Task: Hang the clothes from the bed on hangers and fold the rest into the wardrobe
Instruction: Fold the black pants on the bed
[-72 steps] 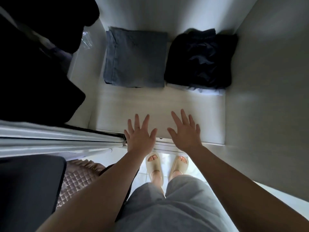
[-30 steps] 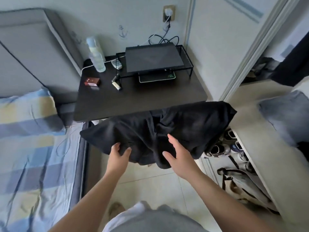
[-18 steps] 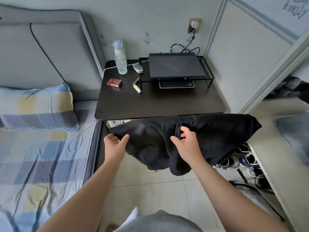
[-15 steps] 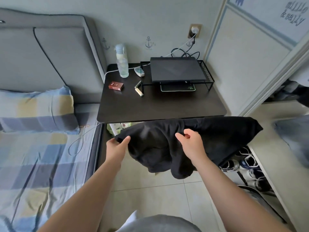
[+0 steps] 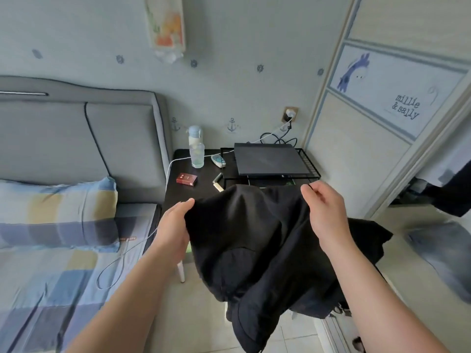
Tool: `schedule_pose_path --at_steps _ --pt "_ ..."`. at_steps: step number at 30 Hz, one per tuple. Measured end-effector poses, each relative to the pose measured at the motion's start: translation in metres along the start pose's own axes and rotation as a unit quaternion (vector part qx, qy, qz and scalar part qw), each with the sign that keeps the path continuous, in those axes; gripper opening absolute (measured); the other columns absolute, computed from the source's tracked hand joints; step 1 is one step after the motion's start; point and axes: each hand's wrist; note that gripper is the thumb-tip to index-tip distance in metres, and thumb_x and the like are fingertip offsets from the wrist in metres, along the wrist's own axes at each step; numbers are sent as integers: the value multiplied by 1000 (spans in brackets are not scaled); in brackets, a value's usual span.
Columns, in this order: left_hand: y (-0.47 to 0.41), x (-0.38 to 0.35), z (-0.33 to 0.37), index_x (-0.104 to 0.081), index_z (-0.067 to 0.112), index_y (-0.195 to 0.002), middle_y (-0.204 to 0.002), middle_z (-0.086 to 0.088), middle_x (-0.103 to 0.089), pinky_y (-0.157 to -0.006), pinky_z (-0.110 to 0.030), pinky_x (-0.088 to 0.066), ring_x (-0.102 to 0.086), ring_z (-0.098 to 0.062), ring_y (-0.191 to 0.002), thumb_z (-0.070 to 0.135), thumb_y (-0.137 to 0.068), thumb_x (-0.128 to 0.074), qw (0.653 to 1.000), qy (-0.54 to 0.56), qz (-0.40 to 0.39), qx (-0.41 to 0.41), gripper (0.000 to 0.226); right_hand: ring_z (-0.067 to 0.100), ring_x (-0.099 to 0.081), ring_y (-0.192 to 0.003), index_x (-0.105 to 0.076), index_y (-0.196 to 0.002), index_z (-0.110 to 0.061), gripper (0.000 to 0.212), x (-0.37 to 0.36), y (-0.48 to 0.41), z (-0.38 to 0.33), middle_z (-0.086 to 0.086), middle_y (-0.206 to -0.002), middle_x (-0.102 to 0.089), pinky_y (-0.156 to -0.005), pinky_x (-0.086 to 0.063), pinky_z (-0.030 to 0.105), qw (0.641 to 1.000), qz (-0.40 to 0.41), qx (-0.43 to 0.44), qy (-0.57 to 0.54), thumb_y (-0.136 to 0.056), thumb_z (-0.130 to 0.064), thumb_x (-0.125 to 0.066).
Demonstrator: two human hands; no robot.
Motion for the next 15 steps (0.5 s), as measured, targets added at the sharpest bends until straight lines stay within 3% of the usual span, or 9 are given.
schedule_pose_path --at_steps 4,7,9,12,15 --pt "15 -1 78 -69 10 -103 -99 -11 -75 -73 -35 -54 -72 -23 -87 24 -96 -60 996 30 -3 -79 18 5 -34 -54 -53 -75 -1 27 -9 -2 -75 -8 -56 -37 -52 -31 16 993 -48 102 -42 -98 -15 -59" --pt "28 8 145 -71 13 -93 -85 -7 -77 -61 -30 -56 -74 -22 -79 30 -91 -69 986 35 -3 -163 17 8 -39 -58 -53 -72 -8 29 -25 4 -137 -6 -59 -44 -57 -34 21 978 -85 181 -56 -95 -24 -61" --pt "43 16 189 -71 12 -96 -88 -9 -78 -63 -31 -58 -76 -23 -81 37 -85 -76 977 19 -9 -213 28 9 -57 -74 -54 -71 -11 29 -41 10 -173 -15 -81 -66 -72 -42 24 969 -111 214 -56 -91 -32 -60" --pt "68 33 247 -70 7 -103 -93 -12 -77 -66 -36 -60 -76 -28 -85 34 -81 -81 963 7 -6 -269 36 7 -61 -114 -62 -74 -12 26 -71 21 -220 -14 -117 -69 -98 -42 29 956 -135 253 -67 -92 -30 -65" --pt "93 58 297 -67 3 -100 -93 -18 -76 -70 -45 -62 -75 -35 -88 17 -84 -76 943 -14 19 -331 23 3 -61 -114 -64 -74 -11 23 -105 35 -257 -18 -121 -67 -97 -43 25 941 -166 278 -95 -95 -21 -67"
Point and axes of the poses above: each hand's wrist, its own y-axis away from the middle knuckle, its own x-axis out of the back of the hand, z = x × y
